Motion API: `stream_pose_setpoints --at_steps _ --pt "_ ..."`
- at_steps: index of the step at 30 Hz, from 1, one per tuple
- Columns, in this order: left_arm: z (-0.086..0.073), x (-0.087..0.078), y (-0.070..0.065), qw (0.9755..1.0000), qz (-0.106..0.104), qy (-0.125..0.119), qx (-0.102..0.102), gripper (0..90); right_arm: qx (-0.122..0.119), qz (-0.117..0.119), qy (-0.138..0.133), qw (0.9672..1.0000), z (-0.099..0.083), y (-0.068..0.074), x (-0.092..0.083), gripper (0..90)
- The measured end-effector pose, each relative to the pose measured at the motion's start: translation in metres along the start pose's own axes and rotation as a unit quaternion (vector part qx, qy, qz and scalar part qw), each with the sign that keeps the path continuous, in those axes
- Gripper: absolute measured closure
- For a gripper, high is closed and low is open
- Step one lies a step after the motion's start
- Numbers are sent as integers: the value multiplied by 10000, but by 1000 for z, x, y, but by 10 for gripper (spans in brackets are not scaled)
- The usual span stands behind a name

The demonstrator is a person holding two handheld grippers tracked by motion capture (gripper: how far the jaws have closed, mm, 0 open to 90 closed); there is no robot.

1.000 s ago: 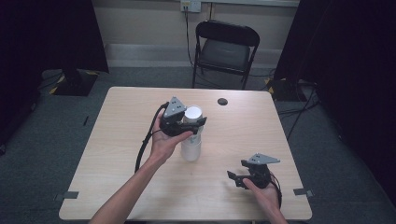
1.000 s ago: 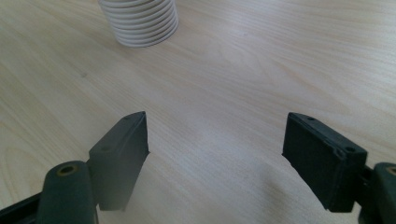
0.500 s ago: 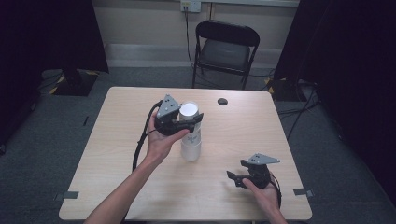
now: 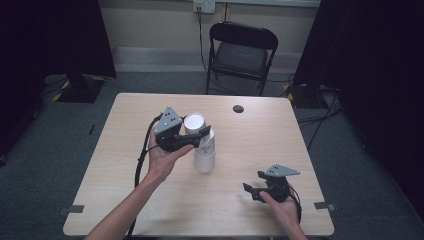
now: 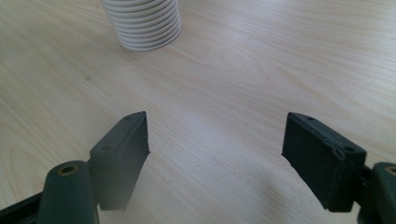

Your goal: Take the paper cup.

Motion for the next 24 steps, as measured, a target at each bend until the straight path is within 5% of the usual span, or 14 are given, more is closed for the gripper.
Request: stream_pose_setpoints --at_steps 4,24 --pt "-9 -10 3 9997 -125 88 -184 340 -17 -1 4 10000 0 0 1 227" --pt "-39 -44 15 9988 -48 365 -326 344 -99 -16 -25 9999 5 6 1 237"
Point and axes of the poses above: each handheld gripper's, and its own axes: x roughly forward along the jaws, z roughly out of its top, y roughly to its left, the point moved 2 cm from there along x, roughly forward along the jaws, and after that the axes turned 13 degrees about -x, right-handed, at the moved point
